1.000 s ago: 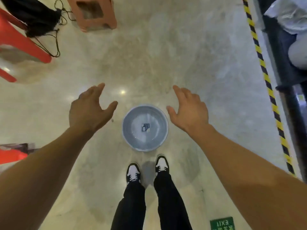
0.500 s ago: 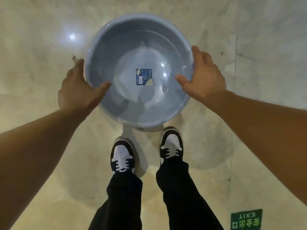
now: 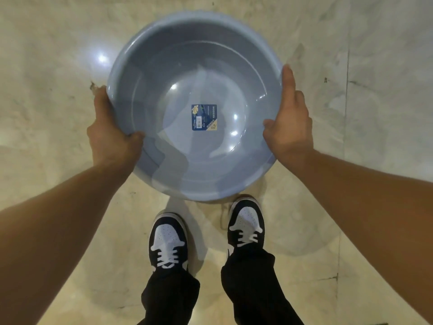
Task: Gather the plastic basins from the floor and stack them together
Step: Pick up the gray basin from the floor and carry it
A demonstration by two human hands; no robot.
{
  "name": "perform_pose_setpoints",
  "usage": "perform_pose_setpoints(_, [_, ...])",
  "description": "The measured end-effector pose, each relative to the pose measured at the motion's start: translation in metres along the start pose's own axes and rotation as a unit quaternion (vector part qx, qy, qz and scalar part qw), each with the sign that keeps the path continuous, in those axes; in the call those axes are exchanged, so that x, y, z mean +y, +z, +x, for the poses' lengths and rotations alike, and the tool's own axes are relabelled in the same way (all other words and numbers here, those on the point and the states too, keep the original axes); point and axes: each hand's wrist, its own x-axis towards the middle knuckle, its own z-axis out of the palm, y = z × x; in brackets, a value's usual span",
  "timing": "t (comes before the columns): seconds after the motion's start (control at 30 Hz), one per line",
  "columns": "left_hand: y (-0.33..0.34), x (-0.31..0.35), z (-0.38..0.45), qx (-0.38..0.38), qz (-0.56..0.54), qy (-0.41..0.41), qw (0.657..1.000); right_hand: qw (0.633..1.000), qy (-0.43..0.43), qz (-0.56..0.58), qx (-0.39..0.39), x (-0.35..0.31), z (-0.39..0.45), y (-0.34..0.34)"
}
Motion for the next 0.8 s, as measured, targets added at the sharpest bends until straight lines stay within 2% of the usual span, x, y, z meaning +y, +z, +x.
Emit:
perform_pose_setpoints(0.23, [-0.052, 0.034, -0.020, 0.009, -0.049, 0.032, 0.998, 1.000, -0.014, 0.011, 0.019, -0.032, -0.019, -0.060])
perform_pose_setpoints(0.4, [-0.142, 0.086, -0.036, -0.002, -0.099, 0.070, 0.993, 0.999, -0.030, 0.010, 0.037, -0.088, -0.041, -0.145])
perform_pose_setpoints(0.57, [-0.268, 0.153, -0.055, 0.006, -0.122, 0.077, 0.990, 0.997, -0.071, 0.003, 0.035, -0.178, -0.078, -0.256])
perform_pose_setpoints(0.8, [-0.506, 0.270, -0.082, 0.060, -0.125, 0.126, 0.982, 0.986, -0.156, -0.018, 0.059, -0.353, -0.136, -0.453])
